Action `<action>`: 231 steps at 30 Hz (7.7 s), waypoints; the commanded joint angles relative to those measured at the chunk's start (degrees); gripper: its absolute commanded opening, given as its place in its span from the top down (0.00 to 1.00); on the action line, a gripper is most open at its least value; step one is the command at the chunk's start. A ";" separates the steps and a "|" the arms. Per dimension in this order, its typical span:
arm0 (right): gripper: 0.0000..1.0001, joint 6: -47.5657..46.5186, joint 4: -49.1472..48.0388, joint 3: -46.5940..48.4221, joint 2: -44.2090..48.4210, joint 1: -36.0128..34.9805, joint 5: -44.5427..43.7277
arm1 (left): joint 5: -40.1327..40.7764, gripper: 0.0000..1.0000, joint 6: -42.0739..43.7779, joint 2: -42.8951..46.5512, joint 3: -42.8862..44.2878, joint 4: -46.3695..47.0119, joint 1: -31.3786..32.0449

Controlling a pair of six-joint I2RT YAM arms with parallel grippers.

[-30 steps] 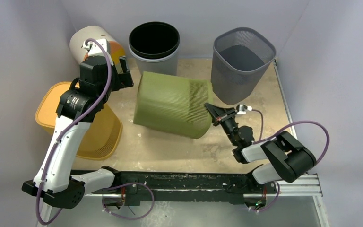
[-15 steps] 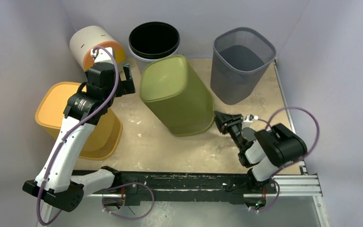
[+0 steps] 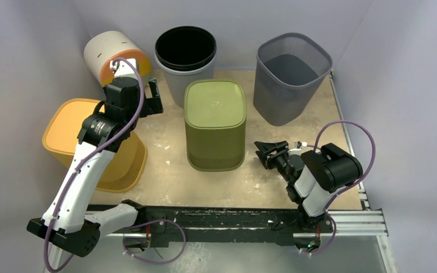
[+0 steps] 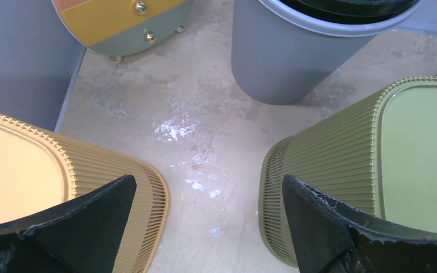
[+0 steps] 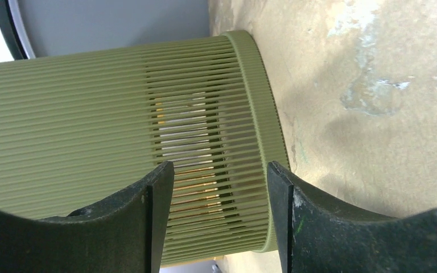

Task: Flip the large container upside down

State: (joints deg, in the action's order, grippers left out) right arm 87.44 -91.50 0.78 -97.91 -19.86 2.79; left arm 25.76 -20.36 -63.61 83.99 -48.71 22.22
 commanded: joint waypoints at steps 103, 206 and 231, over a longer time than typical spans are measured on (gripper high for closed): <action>0.00 -70.44 88.70 71.97 10.69 -25.99 -37.52 | -18.62 0.04 -2.53 1.53 -0.24 10.80 0.14; 1.00 -9.09 -6.48 7.67 25.50 5.44 41.26 | -11.47 0.04 -3.23 10.53 4.84 -3.15 0.18; 1.00 13.77 -24.95 24.05 16.92 -7.37 33.95 | -9.41 0.03 -5.82 5.95 11.47 -6.58 0.16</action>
State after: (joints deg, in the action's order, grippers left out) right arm 97.45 -89.14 19.22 -78.54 -21.47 40.01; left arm 15.44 -24.75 -56.86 93.65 -55.70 22.22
